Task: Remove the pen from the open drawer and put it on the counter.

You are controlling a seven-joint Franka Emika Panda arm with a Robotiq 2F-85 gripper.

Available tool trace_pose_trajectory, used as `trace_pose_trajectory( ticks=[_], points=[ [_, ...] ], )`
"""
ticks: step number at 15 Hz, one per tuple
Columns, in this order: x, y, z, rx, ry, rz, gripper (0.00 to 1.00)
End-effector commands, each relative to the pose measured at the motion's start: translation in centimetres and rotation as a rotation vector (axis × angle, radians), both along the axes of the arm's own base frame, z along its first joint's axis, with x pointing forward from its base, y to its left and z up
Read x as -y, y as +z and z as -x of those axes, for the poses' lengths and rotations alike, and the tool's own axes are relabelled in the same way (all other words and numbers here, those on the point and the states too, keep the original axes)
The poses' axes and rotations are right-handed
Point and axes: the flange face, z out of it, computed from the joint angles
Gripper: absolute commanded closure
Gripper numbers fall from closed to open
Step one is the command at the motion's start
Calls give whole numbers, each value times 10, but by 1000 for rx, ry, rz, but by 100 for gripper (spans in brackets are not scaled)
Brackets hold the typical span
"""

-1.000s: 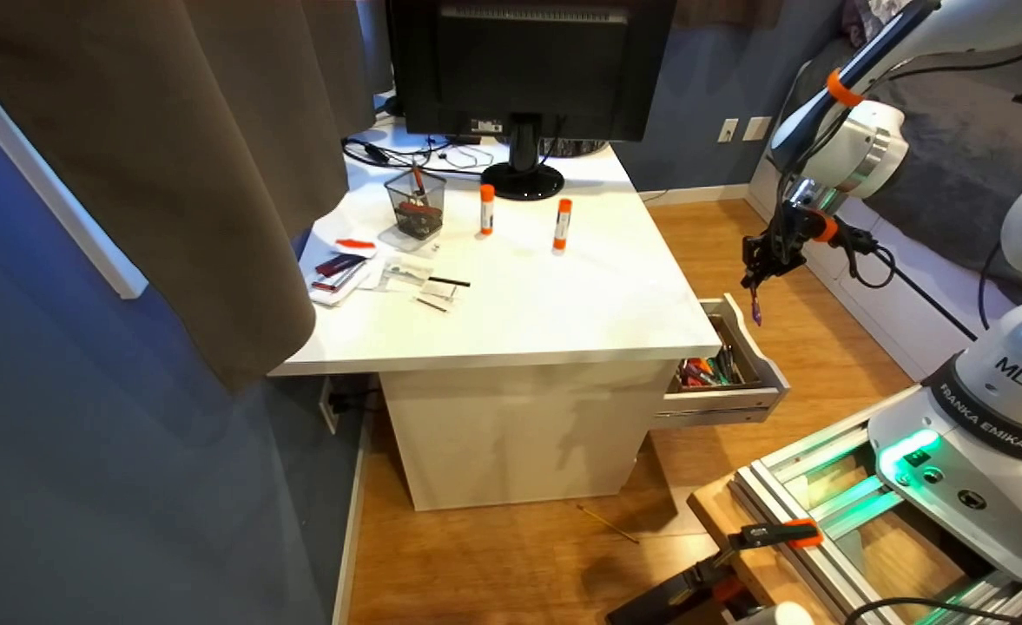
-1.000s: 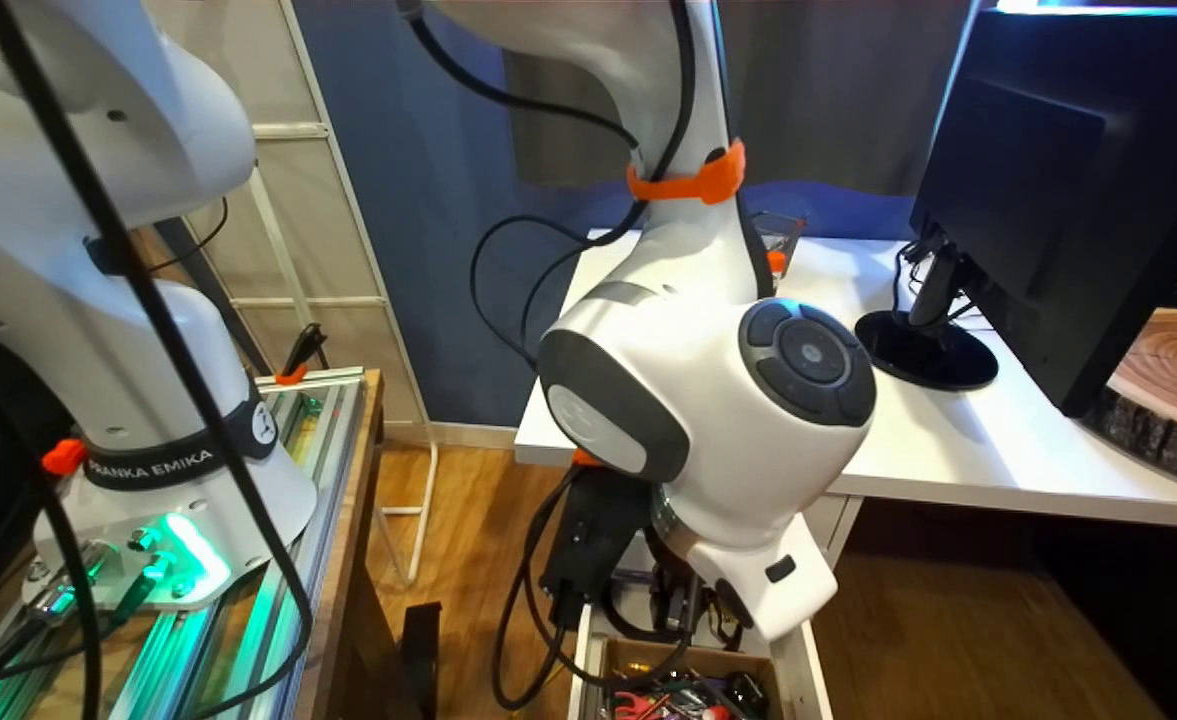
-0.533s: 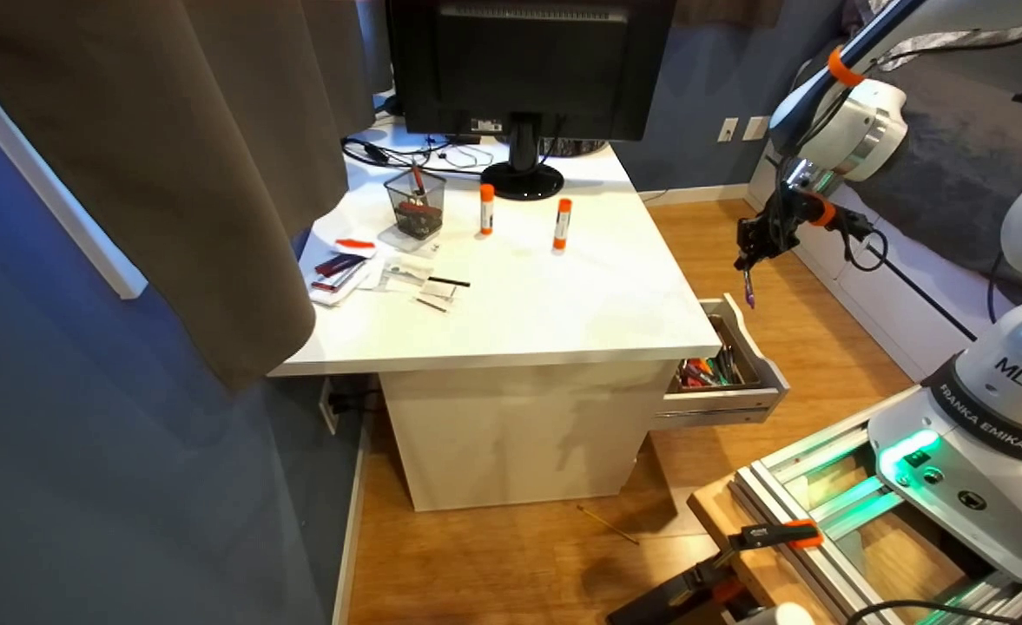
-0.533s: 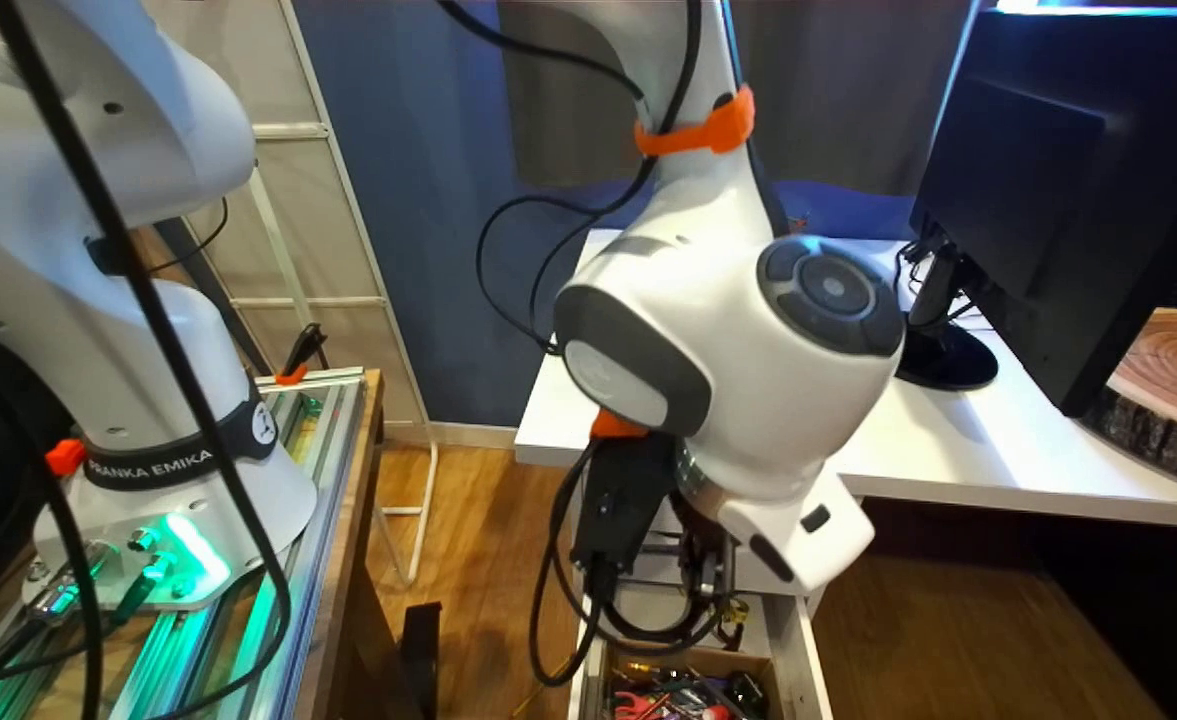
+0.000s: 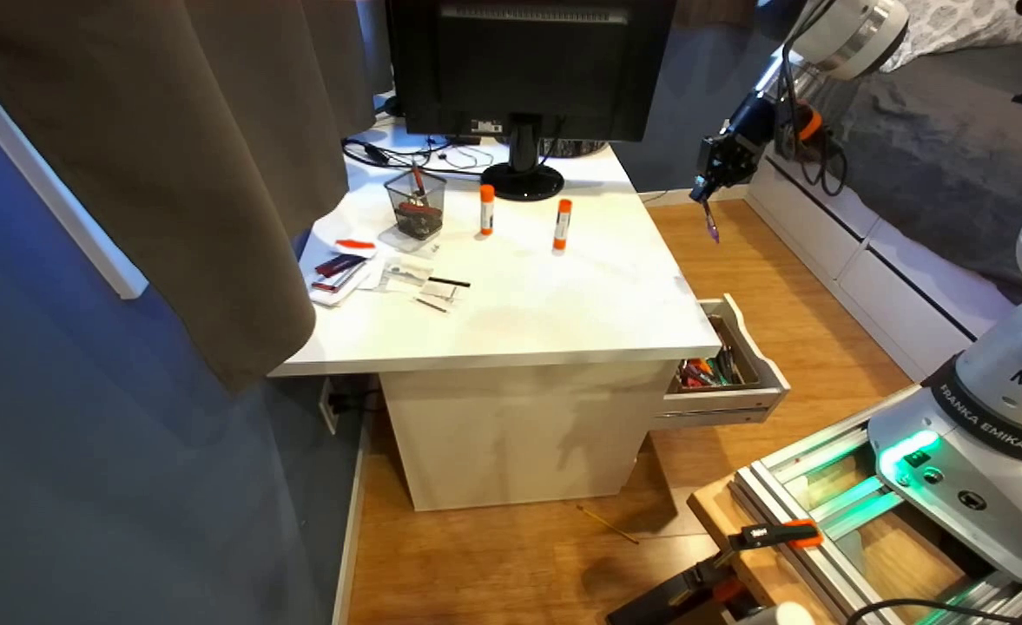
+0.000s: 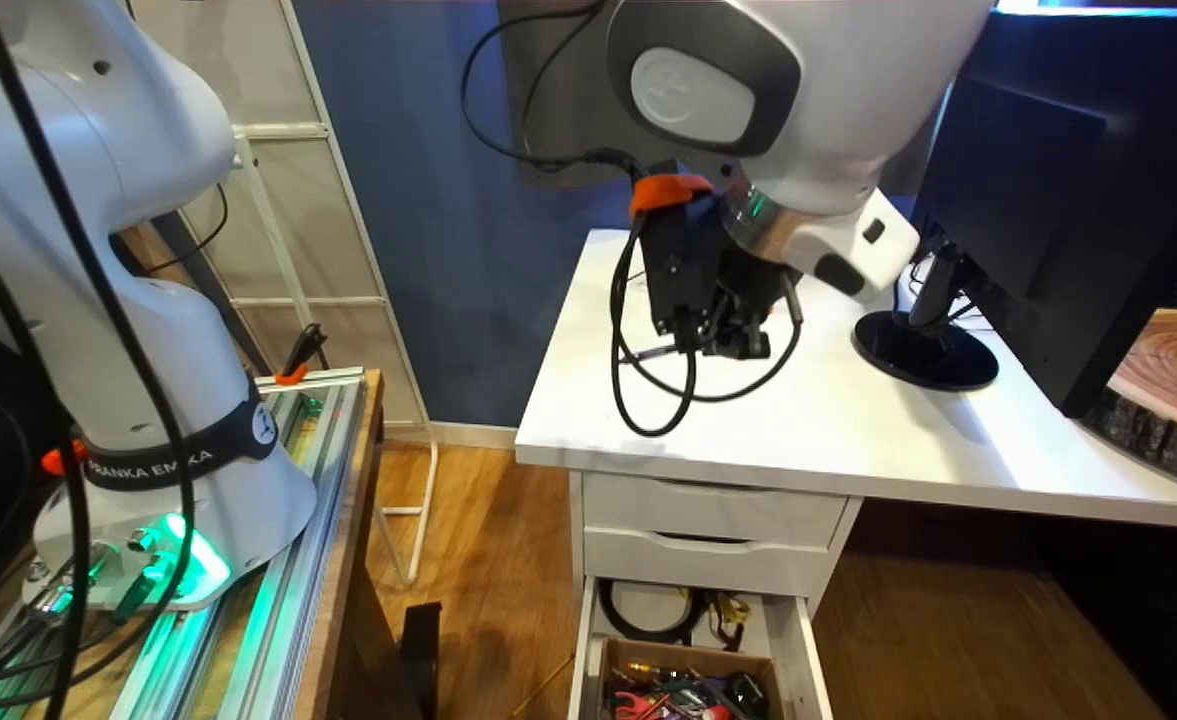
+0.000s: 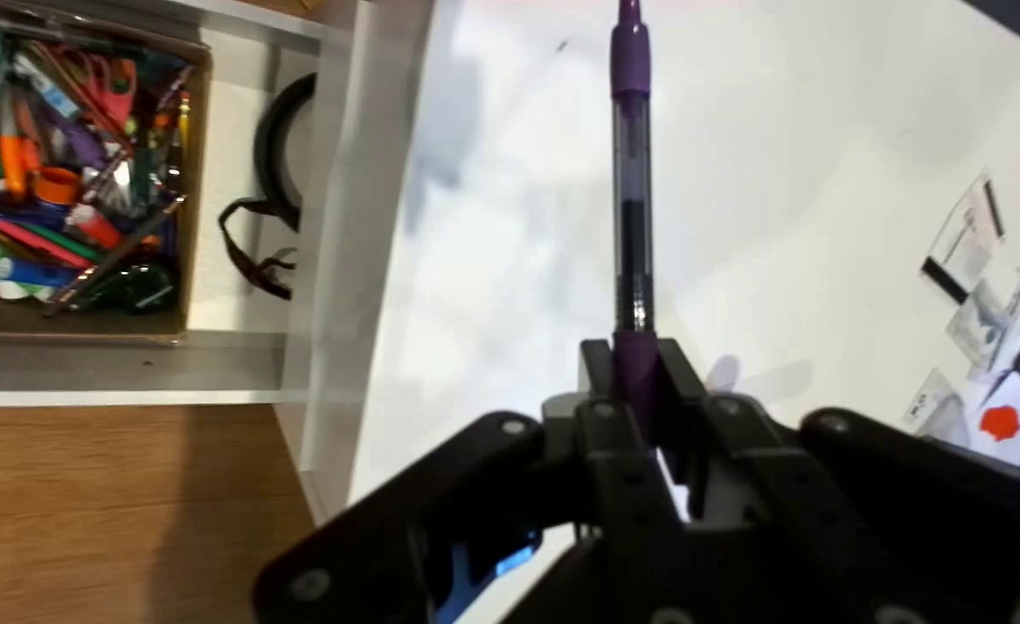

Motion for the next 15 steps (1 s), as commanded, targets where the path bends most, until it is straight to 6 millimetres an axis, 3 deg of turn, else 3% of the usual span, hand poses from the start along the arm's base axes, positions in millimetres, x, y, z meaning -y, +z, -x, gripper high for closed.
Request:
trace_pose_trajectory(
  ticks=[1,5,8,15],
  points=[
    [-36,1,-15,-5,56,-47,97],
    [-69,-13,-31,1,54,-74,97],
    [-91,-36,-44,-23,23,-107,97],
    [-98,-88,-70,-77,-96,-37,97]
  ],
)
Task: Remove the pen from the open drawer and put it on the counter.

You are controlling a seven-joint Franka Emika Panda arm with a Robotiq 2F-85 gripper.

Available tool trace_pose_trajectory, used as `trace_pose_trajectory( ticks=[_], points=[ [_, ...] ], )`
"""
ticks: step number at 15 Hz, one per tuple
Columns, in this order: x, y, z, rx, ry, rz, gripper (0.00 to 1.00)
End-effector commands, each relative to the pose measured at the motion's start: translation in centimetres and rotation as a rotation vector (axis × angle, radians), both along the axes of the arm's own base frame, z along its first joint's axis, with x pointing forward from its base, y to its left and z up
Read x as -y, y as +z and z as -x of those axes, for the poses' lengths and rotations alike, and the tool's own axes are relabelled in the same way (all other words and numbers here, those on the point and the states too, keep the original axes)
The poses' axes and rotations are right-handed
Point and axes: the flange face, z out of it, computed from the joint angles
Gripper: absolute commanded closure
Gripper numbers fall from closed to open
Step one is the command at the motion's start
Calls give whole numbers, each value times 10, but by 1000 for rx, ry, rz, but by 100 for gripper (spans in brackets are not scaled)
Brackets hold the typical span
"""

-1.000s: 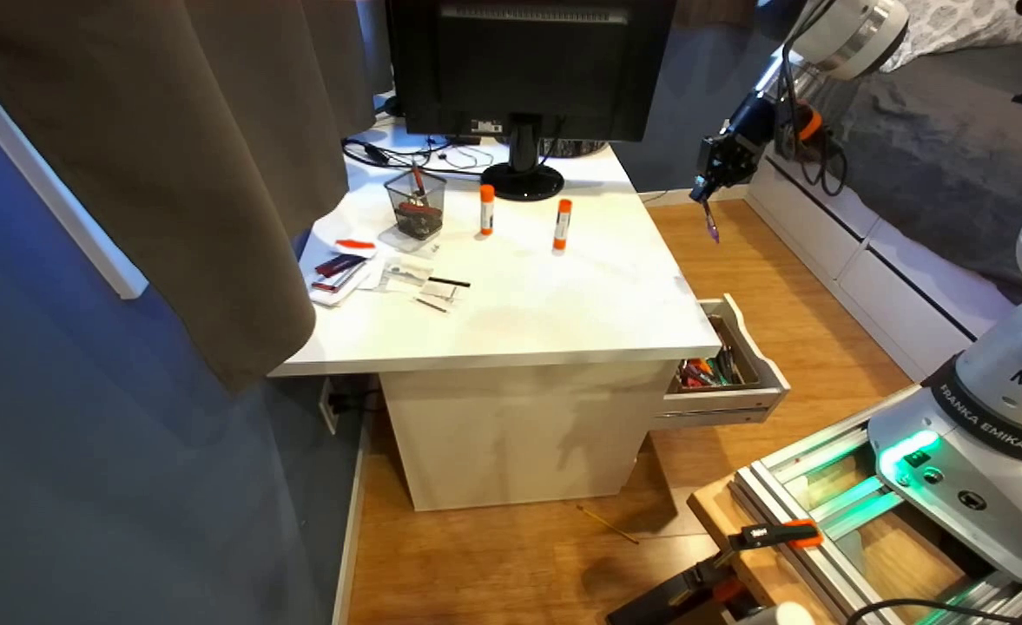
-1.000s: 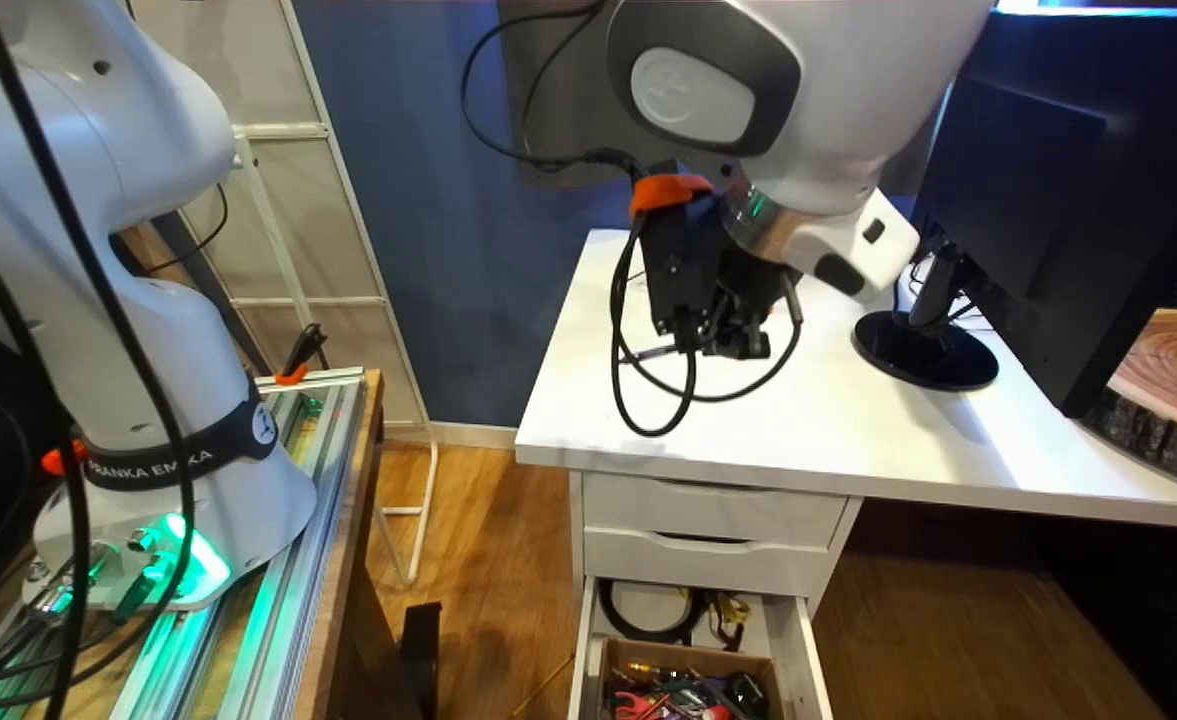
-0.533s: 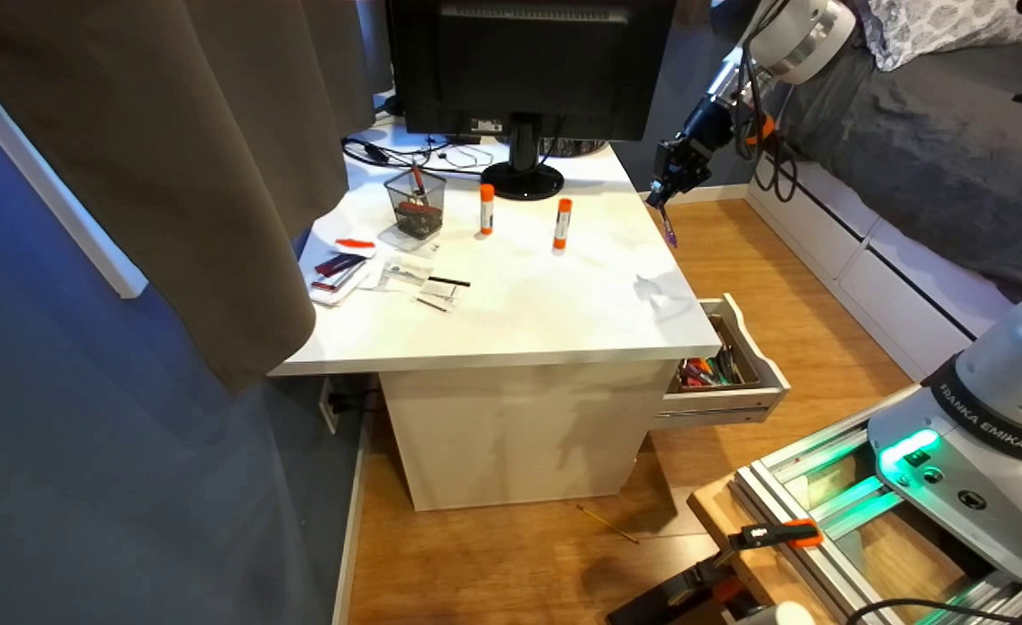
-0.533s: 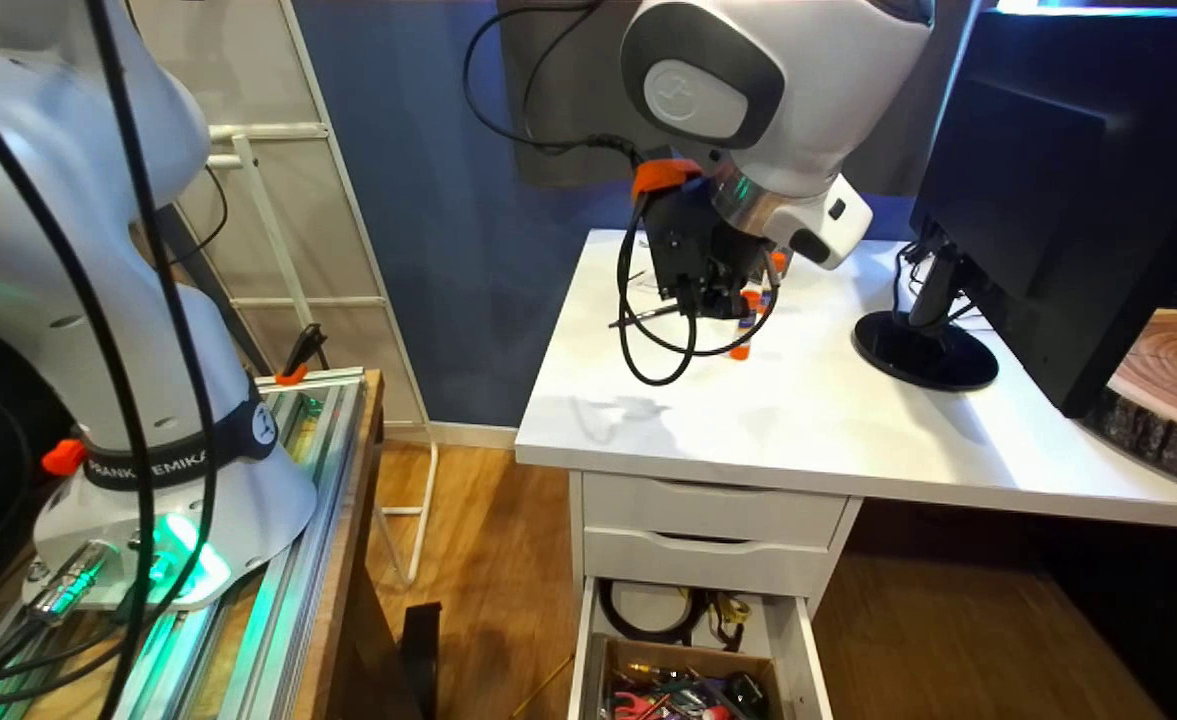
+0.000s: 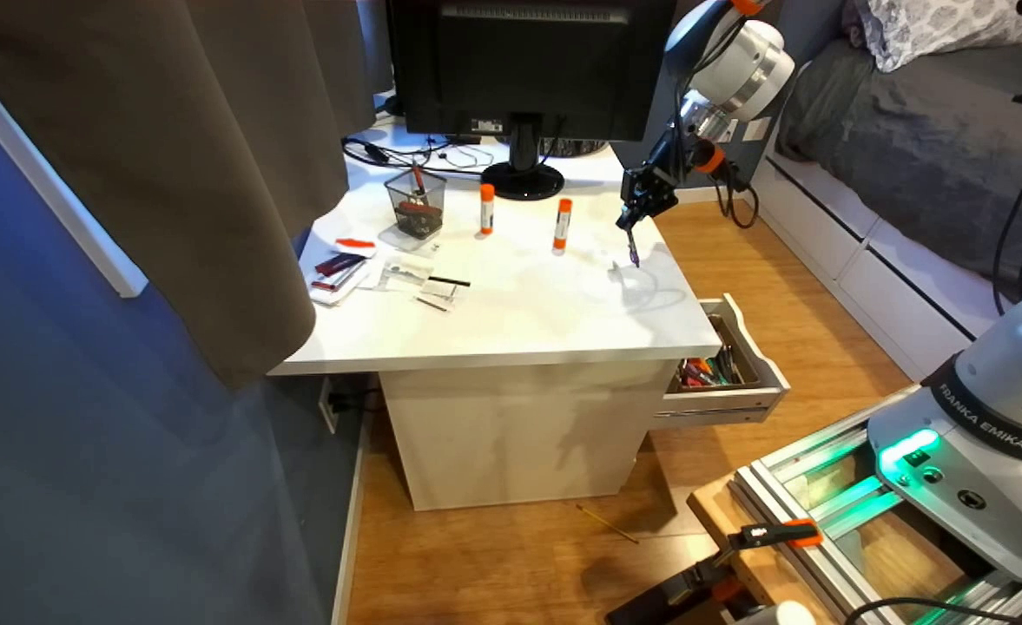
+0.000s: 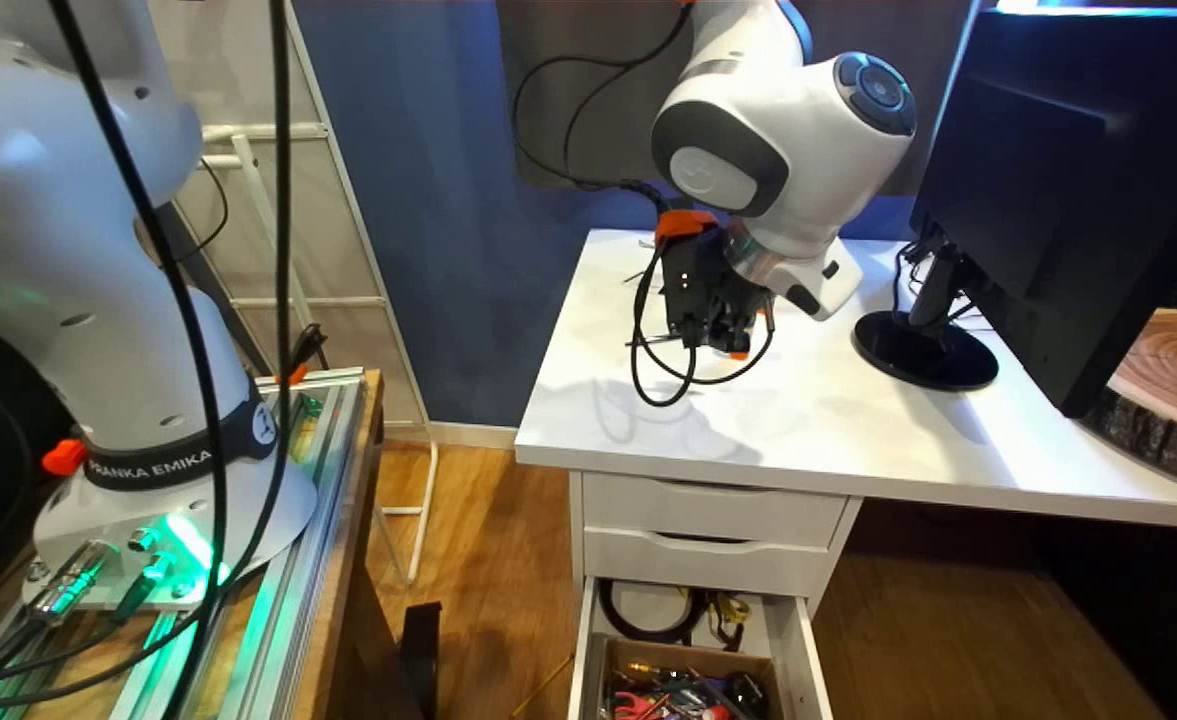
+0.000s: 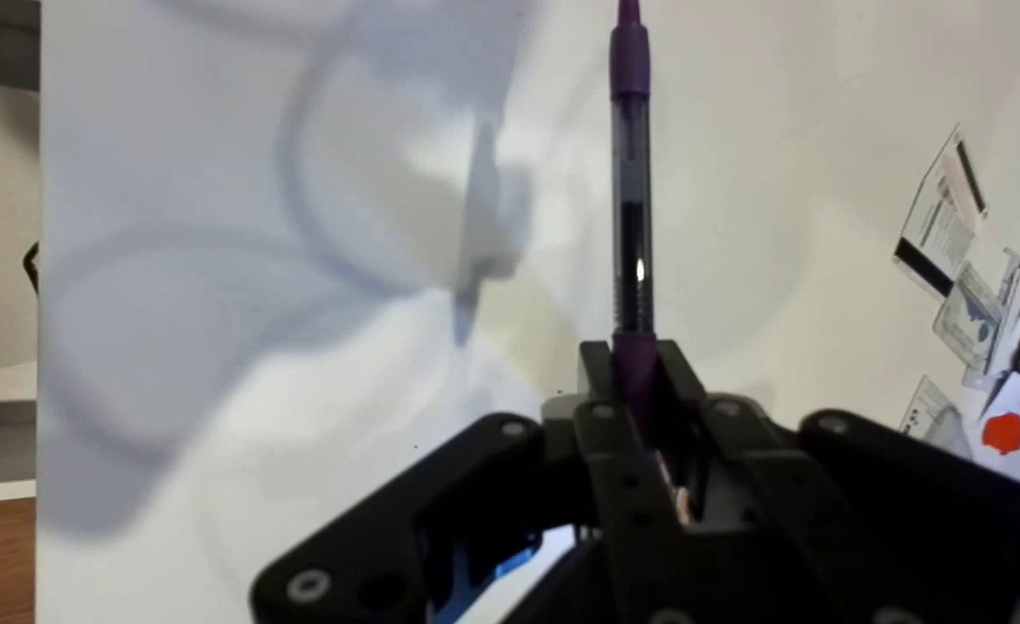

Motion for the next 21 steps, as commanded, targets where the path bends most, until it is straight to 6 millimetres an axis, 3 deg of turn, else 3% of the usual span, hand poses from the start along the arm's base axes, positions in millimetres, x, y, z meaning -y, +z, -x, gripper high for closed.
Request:
trace_pose_trajectory(
  ticks=[1,5,10,11,13,17,21],
  points=[
    [-4,-24,-16,-32,-75,44,97],
    [-6,-47,-21,-114,-143,116,97],
    [-7,-61,-27,-185,-177,186,93],
    [-8,-61,-27,-182,-175,198,62],
    [-8,-60,-29,-171,-165,221,56],
    [-5,-33,-17,-99,-46,260,27],
    [20,2,22,13,137,333,0]
  ],
)
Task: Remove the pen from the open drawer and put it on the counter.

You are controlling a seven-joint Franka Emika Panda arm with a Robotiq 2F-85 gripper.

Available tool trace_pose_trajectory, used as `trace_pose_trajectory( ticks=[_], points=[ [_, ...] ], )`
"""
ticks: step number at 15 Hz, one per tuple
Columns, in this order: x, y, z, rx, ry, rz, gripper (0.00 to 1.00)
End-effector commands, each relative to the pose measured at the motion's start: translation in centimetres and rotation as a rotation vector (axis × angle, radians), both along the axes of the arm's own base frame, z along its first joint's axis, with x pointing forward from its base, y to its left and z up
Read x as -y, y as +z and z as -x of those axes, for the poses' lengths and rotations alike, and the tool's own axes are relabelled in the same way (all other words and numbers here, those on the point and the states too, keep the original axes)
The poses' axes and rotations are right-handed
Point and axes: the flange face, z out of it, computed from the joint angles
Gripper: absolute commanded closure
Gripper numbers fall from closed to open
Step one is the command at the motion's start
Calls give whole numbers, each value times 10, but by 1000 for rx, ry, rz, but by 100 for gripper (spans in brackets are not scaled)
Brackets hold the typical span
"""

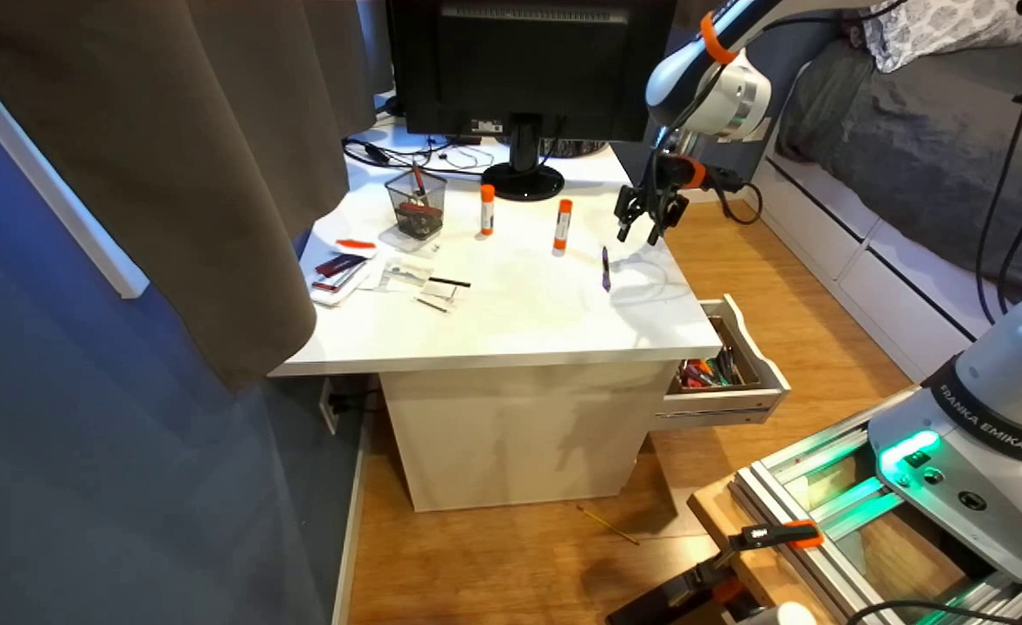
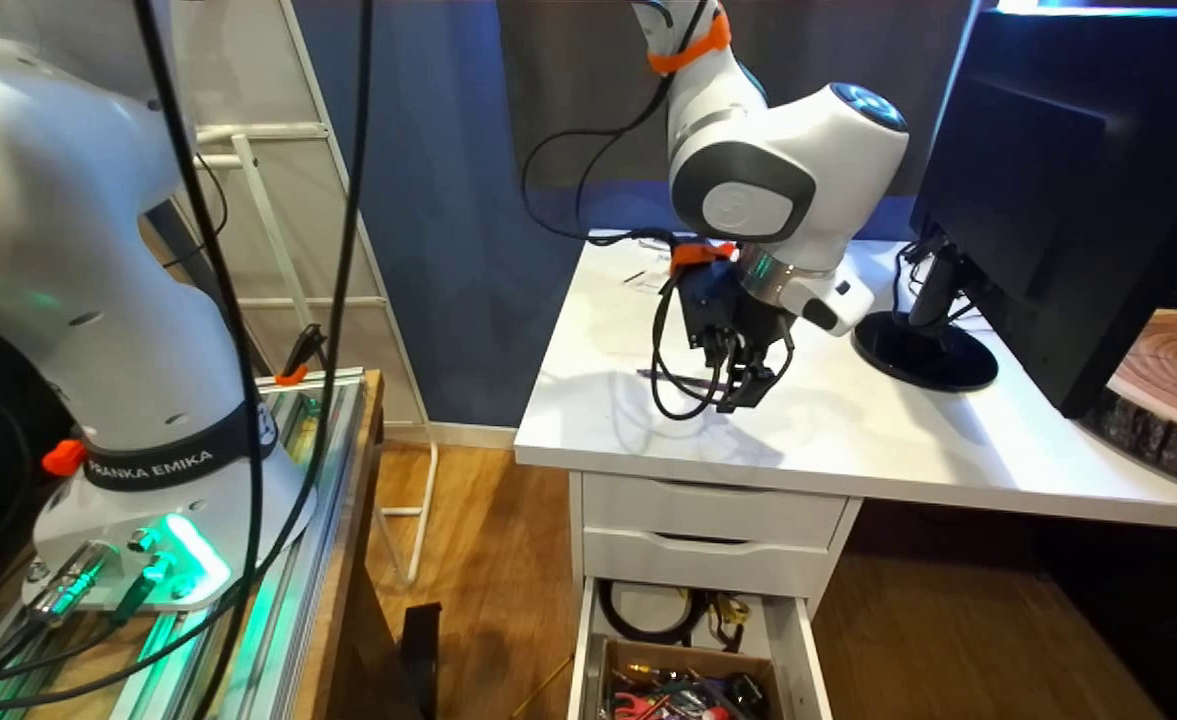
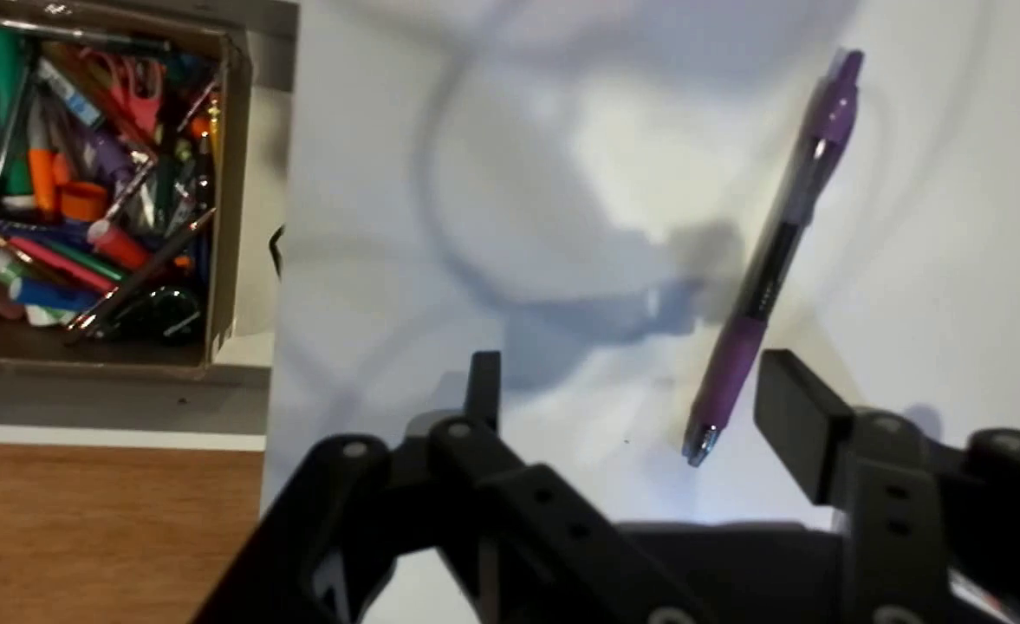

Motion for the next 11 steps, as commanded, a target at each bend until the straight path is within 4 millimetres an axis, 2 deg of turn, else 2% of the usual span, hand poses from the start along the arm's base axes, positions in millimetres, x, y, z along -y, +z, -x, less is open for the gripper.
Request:
trace_pose_trajectory(
  ticks=[1,7,8,11],
  points=[
    [25,40,51,77,170,61,0],
    [62,78,119,192,400,122,0],
    [53,63,90,149,333,110,0],
    [61,74,111,171,381,116,0]
  ],
)
